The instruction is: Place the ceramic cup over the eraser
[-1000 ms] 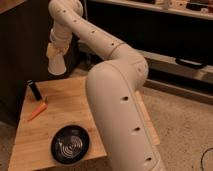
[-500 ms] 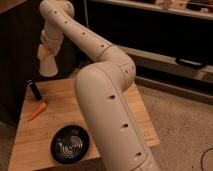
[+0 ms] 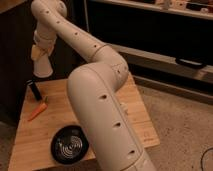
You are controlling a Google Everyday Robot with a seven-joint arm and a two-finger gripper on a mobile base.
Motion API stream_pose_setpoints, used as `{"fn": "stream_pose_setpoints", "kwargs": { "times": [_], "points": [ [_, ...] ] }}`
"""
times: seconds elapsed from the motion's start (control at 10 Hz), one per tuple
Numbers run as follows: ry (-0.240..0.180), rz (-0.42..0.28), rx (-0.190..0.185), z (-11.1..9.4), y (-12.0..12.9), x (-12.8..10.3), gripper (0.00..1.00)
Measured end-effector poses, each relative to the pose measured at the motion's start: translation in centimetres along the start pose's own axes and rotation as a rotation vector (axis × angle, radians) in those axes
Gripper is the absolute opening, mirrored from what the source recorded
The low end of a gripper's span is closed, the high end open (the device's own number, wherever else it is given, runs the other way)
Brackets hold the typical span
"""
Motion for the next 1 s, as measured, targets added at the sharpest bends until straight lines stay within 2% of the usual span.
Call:
{"fn": "stream_pose_setpoints", "kwargs": {
  "times": [0.4, 1.0],
  "points": [
    [0.012, -0.063, -0.036, 2.2, 1.7, -2.6, 0.00],
    [0.012, -0.065, -0.037, 2.3, 1.7, -2.7, 0.00]
  ]
}}
